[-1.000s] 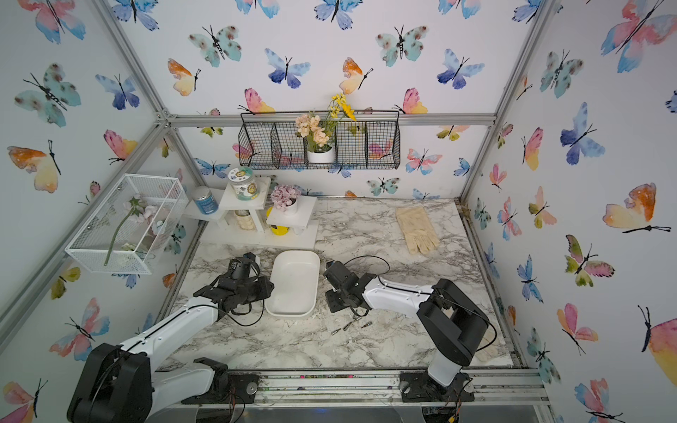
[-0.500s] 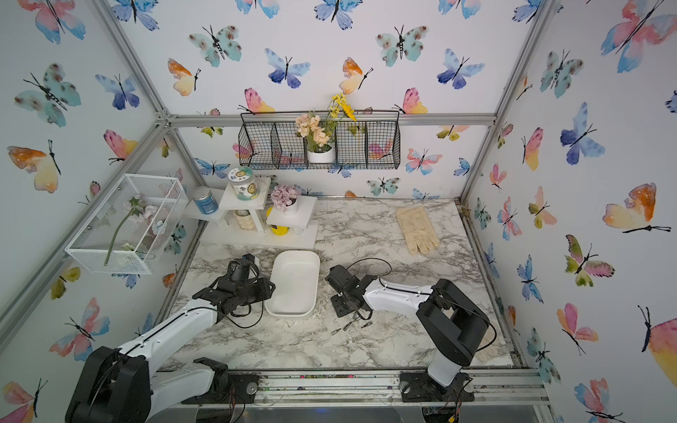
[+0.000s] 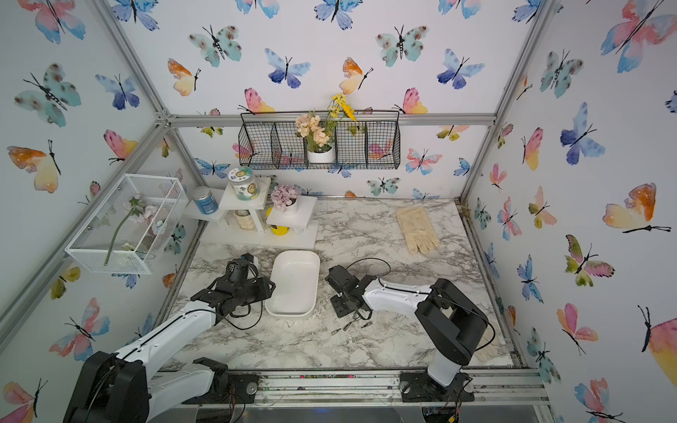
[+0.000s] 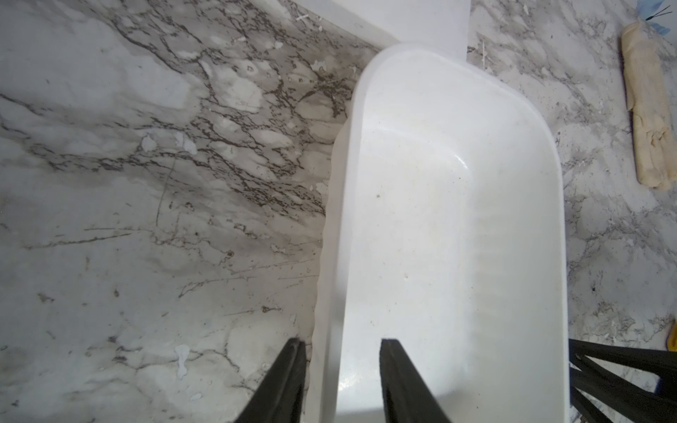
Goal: Put the bit on the desktop into the storage box
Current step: Pick up the screwdriver bit from the center of the board.
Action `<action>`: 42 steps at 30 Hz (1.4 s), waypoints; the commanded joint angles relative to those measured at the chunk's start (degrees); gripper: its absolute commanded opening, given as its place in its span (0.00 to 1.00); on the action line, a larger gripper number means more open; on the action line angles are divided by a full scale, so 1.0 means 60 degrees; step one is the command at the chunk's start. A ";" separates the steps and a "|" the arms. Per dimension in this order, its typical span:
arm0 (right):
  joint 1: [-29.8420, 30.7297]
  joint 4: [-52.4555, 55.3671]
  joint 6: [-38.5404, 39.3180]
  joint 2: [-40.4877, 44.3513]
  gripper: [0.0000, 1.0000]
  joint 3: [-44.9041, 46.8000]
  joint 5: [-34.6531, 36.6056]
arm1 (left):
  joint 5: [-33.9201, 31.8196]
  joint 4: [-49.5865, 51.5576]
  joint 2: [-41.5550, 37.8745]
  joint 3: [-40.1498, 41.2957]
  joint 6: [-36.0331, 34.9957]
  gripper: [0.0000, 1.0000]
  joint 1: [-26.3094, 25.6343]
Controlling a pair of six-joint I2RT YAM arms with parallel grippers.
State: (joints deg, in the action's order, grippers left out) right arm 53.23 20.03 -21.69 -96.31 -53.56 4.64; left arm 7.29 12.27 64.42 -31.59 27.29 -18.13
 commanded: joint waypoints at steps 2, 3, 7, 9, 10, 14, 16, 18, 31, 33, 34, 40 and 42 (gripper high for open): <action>0.0049 -0.0115 0.0085 -0.0207 0.34 0.0110 0.0072 | -0.0160 0.0094 -0.0293 -0.0052 0.0059 0.40 -0.0023; 0.0049 -0.0137 0.0093 -0.0235 0.34 0.0110 0.0079 | -0.0185 0.0091 -0.0320 -0.0052 0.0067 0.40 -0.0025; 0.0049 -0.0145 0.0115 -0.0379 0.34 0.0070 0.0105 | -0.0176 0.0108 -0.0356 -0.0052 0.0081 0.40 -0.0020; 0.0049 -0.0163 0.0140 -0.0425 0.33 0.0057 0.0145 | -0.0194 0.0108 -0.0337 -0.0065 0.0074 0.40 -0.0018; 0.0049 -0.0146 0.0144 -0.0467 0.33 0.0036 0.0156 | -0.0197 0.0108 -0.0323 -0.0066 0.0073 0.40 -0.0022; 0.0049 -0.0144 0.0173 -0.0526 0.32 0.0021 0.0196 | -0.0190 0.0109 -0.0282 -0.0066 0.0076 0.40 -0.0020; 0.0049 -0.0131 0.0173 -0.0544 0.32 0.0040 0.0222 | -0.0192 0.0108 -0.0293 -0.0053 0.0073 0.40 -0.0021; 0.0049 -0.0131 0.0162 -0.0566 0.31 0.0049 0.0251 | -0.0215 0.0095 -0.0322 -0.0038 0.0080 0.40 -0.0025; 0.0049 0.0008 0.0085 -0.0549 0.14 0.0129 0.0371 | -0.0394 0.0225 -0.0541 -0.0055 0.0088 0.43 -0.0023; 0.0049 0.0030 0.0060 -0.0480 0.12 0.0173 0.0383 | -0.0438 0.0251 -0.0593 -0.0052 0.0095 0.44 -0.0021; 0.0049 0.0044 0.0049 -0.0433 0.12 0.0180 0.0397 | -0.0463 0.0254 -0.0613 -0.0053 0.0096 0.43 -0.0018; 0.0049 0.0202 -0.0053 -0.0020 0.10 0.0197 0.0507 | -0.0591 0.0323 -0.0841 -0.0022 0.0154 0.50 -0.0017; 0.0049 0.0252 -0.0103 0.0166 0.10 0.0161 0.0537 | -0.0631 0.0391 -0.0960 -0.0009 0.0168 0.54 -0.0023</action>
State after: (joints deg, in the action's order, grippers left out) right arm 53.23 19.44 -21.47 -97.60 -53.10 6.07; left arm 5.50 13.26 60.27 -31.59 28.12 -18.13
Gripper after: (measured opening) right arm 0.128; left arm 0.527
